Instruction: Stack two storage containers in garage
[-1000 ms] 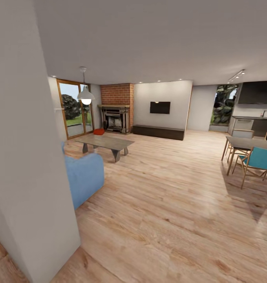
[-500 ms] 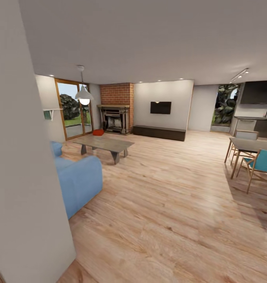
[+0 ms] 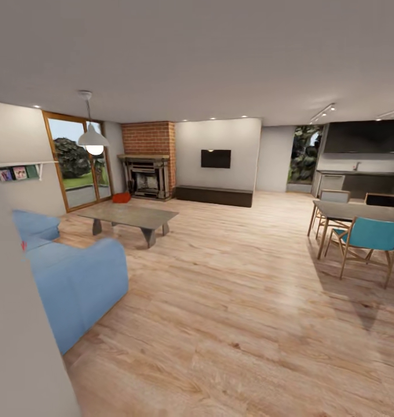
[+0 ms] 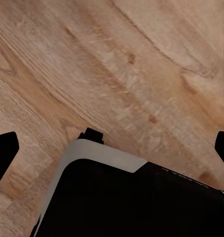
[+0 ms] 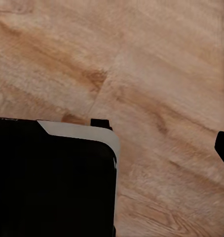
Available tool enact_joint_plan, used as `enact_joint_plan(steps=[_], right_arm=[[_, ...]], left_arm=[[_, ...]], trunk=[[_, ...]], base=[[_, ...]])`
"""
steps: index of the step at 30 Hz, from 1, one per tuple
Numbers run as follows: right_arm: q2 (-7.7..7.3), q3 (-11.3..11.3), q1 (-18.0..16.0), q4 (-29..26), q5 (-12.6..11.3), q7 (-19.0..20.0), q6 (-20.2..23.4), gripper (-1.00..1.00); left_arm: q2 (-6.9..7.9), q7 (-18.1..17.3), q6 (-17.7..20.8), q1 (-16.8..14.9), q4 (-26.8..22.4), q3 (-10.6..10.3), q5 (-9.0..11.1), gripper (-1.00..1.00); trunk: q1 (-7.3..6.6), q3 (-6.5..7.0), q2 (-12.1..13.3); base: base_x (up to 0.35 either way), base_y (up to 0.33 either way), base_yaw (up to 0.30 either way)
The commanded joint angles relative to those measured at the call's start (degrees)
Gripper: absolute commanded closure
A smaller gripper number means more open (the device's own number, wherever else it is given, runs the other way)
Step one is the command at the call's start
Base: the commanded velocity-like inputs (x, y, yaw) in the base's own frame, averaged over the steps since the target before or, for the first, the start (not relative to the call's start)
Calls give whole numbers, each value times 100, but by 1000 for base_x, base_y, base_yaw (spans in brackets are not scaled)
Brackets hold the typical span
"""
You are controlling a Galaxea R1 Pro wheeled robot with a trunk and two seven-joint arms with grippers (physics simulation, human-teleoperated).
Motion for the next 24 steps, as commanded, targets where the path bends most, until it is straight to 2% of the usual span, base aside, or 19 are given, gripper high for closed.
enact_joint_plan(steps=[1, 9, 24], right_arm=[[5, 49, -9, 17, -41, -9, -27, -100], [5, 66, -9, 17, -33, -9, -27, -100], [-11, 140, -9, 17, -15, -41, 41, -100]], left_arm=[[1, 6, -15, -3, 1, 28, 0, -100], [0, 6, -15, -3, 1, 28, 1, -100], [-2, 6, -15, -3, 1, 28, 1, -100]], trunk=[[4, -9, -6], [4, -9, -6], [4, -9, -6]], base=[[323, 0, -298], [323, 0, -254], [323, 0, -9]])
